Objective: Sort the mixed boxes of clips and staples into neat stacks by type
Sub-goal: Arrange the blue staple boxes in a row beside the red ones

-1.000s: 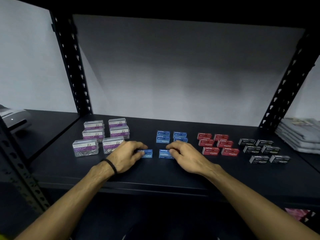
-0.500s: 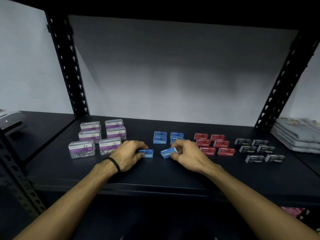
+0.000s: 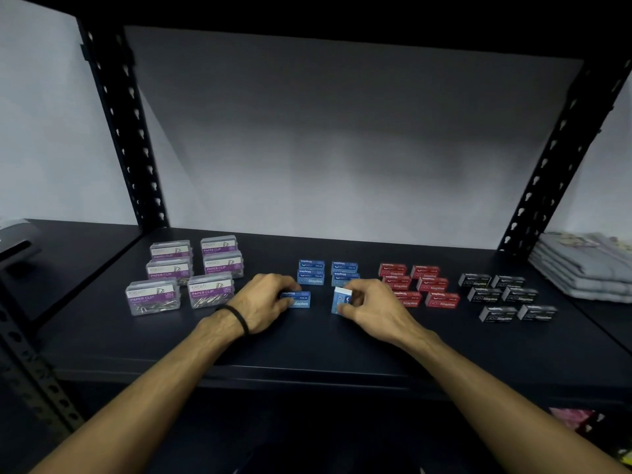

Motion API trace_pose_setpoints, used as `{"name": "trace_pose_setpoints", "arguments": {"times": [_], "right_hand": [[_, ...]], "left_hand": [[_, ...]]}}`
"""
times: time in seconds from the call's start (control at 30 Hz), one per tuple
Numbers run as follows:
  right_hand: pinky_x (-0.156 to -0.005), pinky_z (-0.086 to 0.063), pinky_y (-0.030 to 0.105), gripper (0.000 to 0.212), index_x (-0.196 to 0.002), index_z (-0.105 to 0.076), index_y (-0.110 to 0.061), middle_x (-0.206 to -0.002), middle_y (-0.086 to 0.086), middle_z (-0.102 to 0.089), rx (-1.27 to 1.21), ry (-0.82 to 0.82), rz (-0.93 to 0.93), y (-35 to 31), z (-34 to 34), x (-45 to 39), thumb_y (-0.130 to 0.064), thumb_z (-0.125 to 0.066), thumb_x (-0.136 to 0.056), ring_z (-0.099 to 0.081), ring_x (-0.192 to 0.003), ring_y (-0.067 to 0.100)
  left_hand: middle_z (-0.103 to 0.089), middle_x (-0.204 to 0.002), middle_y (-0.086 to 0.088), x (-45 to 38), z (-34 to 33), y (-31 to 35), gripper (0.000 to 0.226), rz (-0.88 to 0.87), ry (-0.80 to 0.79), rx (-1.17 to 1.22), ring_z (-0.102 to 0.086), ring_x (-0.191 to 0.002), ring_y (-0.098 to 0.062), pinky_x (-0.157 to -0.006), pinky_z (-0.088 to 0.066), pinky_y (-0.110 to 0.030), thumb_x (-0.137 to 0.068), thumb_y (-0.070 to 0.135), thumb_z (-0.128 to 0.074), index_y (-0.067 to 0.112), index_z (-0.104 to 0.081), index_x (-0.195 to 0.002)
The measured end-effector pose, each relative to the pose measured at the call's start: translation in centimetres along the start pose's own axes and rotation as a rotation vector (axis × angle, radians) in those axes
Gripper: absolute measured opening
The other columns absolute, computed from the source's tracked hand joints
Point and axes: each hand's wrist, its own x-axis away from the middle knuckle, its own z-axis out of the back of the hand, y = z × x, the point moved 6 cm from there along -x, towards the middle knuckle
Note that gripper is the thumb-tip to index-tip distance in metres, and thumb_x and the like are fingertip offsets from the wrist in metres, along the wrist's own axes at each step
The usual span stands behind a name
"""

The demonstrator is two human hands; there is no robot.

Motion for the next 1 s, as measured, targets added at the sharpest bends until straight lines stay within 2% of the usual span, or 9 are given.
{"name": "trace_pose_setpoints", "arguments": {"times": [0.07,0.13,0.2,0.27,0.37,0.47,0.57,0.7,1.0], "right_hand": [[-0.064,-0.055,0.024,0.009,-0.094,-0.068,-0.021,-0.081,-0.005,-0.071,-0.038,0.021,-0.012,0.1,0.4,0.0,-0.019,-0.071,-0.086,-0.068,-0.073,0.008],[-0.066,-0.058,0.029,0.011,-0.095,-0.067,-0.021,-0.082,-0.004,-0.071,-0.008,0.024,0.002,0.0,0.8,-0.2,-0.018,-0.071,-0.085,-0.068,-0.073,0.011],[-0.060,-0.053,0.029,0.008,-0.092,-0.067,-0.019,-0.074,-0.006,-0.066,0.092,0.018,0.033,-0.2,1.0,-0.4,-0.018,-0.070,-0.084,-0.062,-0.064,0.010],[-0.060,-0.046,0.028,0.007,-0.092,-0.067,-0.015,-0.075,-0.008,-0.061,0.175,0.029,0.069,-0.3,1.0,-0.5,-0.016,-0.068,-0.085,-0.056,-0.064,0.008],[-0.070,-0.038,0.023,0.019,-0.103,-0.069,-0.014,-0.095,-0.004,-0.060,0.268,0.055,0.109,-0.4,0.8,-0.9,-0.015,-0.067,-0.085,-0.053,-0.081,0.010],[-0.085,-0.045,0.027,0.026,-0.114,-0.067,-0.013,-0.115,0.002,-0.065,0.306,0.046,0.125,-0.2,0.4,-1.1,-0.013,-0.065,-0.088,-0.056,-0.100,0.014],[-0.097,-0.047,0.031,0.031,-0.122,-0.064,-0.015,-0.124,0.003,-0.064,0.347,0.056,0.145,-0.2,0.5,-1.1,-0.012,-0.062,-0.092,-0.057,-0.114,0.019],[-0.097,-0.044,0.027,0.033,-0.126,-0.063,-0.015,-0.127,0.003,-0.063,0.364,0.067,0.156,-0.1,0.8,-1.1,-0.011,-0.061,-0.093,-0.057,-0.118,0.019],[-0.098,-0.046,0.028,0.033,-0.127,-0.063,-0.015,-0.128,0.004,-0.062,0.378,0.072,0.167,-0.1,0.7,-1.3,-0.012,-0.061,-0.094,-0.057,-0.117,0.019]], "left_hand": [[-0.067,-0.114,0.007,-0.1,-0.1,0.1,0.023,0.002,-0.001,0.004,-0.062,-0.102,-0.008,-0.090,-0.051,-0.029,-0.093,0.021,-0.060,0.022,-0.065,-0.116],[-0.067,-0.114,0.006,-0.2,-0.1,0.2,0.023,0.004,-0.003,0.002,-0.062,-0.102,-0.009,-0.091,-0.051,-0.030,-0.093,0.022,-0.060,0.022,-0.065,-0.116],[-0.067,-0.114,0.006,-0.3,-0.1,0.3,0.023,0.007,-0.003,-0.001,-0.061,-0.102,-0.010,-0.091,-0.051,-0.030,-0.094,0.022,-0.060,0.022,-0.065,-0.116],[-0.067,-0.114,0.005,-0.4,-0.1,0.4,0.024,0.006,-0.002,-0.008,-0.061,-0.103,-0.011,-0.091,-0.051,-0.030,-0.094,0.022,-0.059,0.021,-0.065,-0.117],[-0.066,-0.116,0.003,-0.6,-0.3,0.8,0.025,-0.001,0.003,-0.012,-0.061,-0.105,-0.013,-0.092,-0.049,-0.027,-0.094,0.021,-0.059,0.019,-0.064,-0.119],[-0.063,-0.118,0.001,-0.9,-0.4,1.2,0.028,-0.004,0.017,-0.011,-0.059,-0.107,-0.014,-0.092,-0.046,-0.023,-0.094,0.021,-0.058,0.017,-0.063,-0.122],[-0.062,-0.117,0.000,-1.2,-0.5,1.4,0.030,-0.007,0.031,-0.021,-0.058,-0.108,-0.014,-0.091,-0.044,-0.021,-0.095,0.021,-0.058,0.016,-0.062,-0.124],[-0.061,-0.118,0.000,-1.5,-0.6,1.6,0.030,-0.003,0.033,-0.017,-0.057,-0.110,-0.015,-0.094,-0.044,-0.023,-0.095,0.020,-0.058,0.016,-0.062,-0.124],[-0.060,-0.122,-0.003,-1.8,-1.3,1.8,0.033,0.022,0.066,-0.031,-0.056,-0.114,-0.019,-0.098,-0.044,-0.026,-0.095,0.019,-0.057,0.016,-0.060,-0.127]]}}
